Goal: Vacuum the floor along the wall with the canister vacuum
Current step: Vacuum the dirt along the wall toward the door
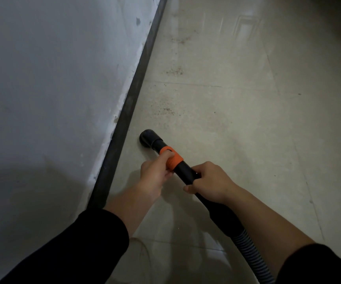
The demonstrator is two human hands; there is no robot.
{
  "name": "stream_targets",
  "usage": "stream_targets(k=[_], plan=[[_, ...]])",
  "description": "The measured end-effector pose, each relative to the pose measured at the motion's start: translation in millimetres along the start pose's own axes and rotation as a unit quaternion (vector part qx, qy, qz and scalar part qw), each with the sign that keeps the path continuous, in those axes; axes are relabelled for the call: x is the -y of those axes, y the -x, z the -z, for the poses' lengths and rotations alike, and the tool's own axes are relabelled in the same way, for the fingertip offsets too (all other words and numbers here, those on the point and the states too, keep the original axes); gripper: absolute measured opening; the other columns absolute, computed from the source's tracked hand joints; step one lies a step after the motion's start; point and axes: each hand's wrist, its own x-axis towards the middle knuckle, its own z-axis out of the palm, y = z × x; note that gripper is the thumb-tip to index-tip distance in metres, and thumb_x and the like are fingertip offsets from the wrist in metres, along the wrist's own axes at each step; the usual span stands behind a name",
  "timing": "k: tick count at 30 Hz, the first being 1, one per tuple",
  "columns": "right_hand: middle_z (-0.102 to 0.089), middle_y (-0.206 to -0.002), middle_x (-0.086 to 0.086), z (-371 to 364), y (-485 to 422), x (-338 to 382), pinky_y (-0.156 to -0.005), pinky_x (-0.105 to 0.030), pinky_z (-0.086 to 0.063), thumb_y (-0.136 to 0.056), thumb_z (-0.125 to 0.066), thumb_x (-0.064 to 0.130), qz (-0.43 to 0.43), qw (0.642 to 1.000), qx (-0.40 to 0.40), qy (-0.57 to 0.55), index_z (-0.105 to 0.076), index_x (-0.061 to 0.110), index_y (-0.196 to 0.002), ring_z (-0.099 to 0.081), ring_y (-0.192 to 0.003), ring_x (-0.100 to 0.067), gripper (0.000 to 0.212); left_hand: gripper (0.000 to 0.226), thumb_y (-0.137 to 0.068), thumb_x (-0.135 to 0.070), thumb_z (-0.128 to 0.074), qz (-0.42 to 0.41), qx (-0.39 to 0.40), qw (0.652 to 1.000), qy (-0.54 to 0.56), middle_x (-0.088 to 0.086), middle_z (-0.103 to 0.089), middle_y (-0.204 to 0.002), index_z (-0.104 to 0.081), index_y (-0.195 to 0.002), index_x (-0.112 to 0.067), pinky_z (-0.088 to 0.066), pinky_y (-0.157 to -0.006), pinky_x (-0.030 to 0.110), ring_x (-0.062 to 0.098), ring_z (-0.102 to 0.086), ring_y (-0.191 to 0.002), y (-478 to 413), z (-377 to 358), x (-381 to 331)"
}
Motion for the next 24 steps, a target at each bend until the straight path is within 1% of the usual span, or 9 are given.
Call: stream_targets(k=[3,6,9,11,15,17,20,24], plan=[[-0.058,-0.069,0.000,-4,-4,4,-0.053,-0.024,-0.038,-0.077,-0.074,0.021,0.007,1.000,0.001,0.002,-0.060,0.021,-0.081,-0.055,-0.062,-0.013,0.014,0.050,-0.082,-0.027,-0.073,-0.006,-0.005,1.000,0.005,0.008,-0.067,-0.096,-0.056,-0.124,-0.004,-0.052,-0.065,0.019,0.013,-0.066,-0.084,-2,8,0],[-0.056,-0.068,0.001,-10,-7,9,-0.052,-0.024,-0.038,-0.077,-0.074,0.021,0.013,1.000,-0.001,0.003,-0.060,0.021,-0.079,-0.054,-0.060,-0.012,0.014,0.043,-0.082,-0.026,-0.074,-0.009,-0.011,1.000,0.012,0.010,-0.067,-0.096,-0.058,-0.116,-0.005,-0.052,-0.065,0.020,0.013,-0.066,-0.084,-5,15,-2],[-0.055,-0.067,0.001,-17,-12,14,-0.052,-0.024,-0.038,-0.077,-0.073,0.021,0.019,1.000,-0.003,0.001,-0.060,0.021,-0.080,-0.053,-0.059,-0.013,0.014,0.030,-0.083,-0.025,-0.072,-0.010,-0.019,1.000,0.012,0.009,-0.067,-0.093,-0.059,-0.104,-0.007,-0.051,-0.065,0.021,0.013,-0.065,-0.082,-8,21,-5],[-0.055,-0.067,0.001,-20,-15,16,-0.051,-0.024,-0.038,-0.077,-0.073,0.020,0.024,1.000,-0.004,0.005,-0.060,0.020,-0.082,-0.053,-0.059,-0.013,0.013,0.026,-0.084,-0.024,-0.072,-0.010,-0.026,1.000,0.013,0.009,-0.067,-0.091,-0.060,-0.100,-0.008,-0.050,-0.064,0.021,0.013,-0.065,-0.081,-10,24,-6],[-0.054,-0.068,0.001,-28,-21,21,-0.051,-0.024,-0.037,-0.079,-0.072,0.020,0.033,0.999,-0.009,0.006,-0.060,0.018,-0.084,-0.052,-0.060,-0.014,0.013,0.029,-0.084,-0.023,-0.071,-0.011,-0.036,0.999,0.023,0.009,-0.067,-0.094,-0.061,-0.107,-0.007,-0.049,-0.062,0.020,0.013,-0.065,-0.083,-16,28,-9],[-0.054,-0.069,0.001,-32,-24,23,-0.051,-0.024,-0.037,-0.080,-0.071,0.021,0.035,0.999,-0.013,0.003,-0.060,0.019,-0.086,-0.053,-0.062,-0.015,0.013,0.030,-0.084,-0.023,-0.071,-0.010,-0.044,0.999,0.029,0.009,-0.067,-0.093,-0.061,-0.106,-0.006,-0.049,-0.061,0.021,0.014,-0.065,-0.083,-19,30,-11],[-0.057,-0.073,-0.001,-36,-30,25,-0.054,-0.025,-0.040,-0.080,-0.070,0.020,0.030,0.999,-0.018,-0.005,-0.062,0.018,-0.091,-0.055,-0.066,-0.017,0.014,0.031,-0.084,-0.023,-0.071,-0.011,-0.044,0.999,0.029,0.009,-0.066,-0.095,-0.060,-0.109,-0.007,-0.049,-0.061,0.020,0.014,-0.065,-0.083,-23,32,-14],[-0.060,-0.077,-0.004,-38,-36,24,-0.059,-0.028,-0.044,-0.080,-0.069,0.019,0.025,0.999,-0.035,-0.016,-0.064,0.016,-0.094,-0.058,-0.069,-0.020,0.016,0.034,-0.083,-0.022,-0.072,-0.012,-0.049,0.998,0.027,0.012,-0.067,-0.102,-0.061,-0.111,-0.006,-0.050,-0.062,0.022,0.016,-0.066,-0.088,-30,30,-19]])
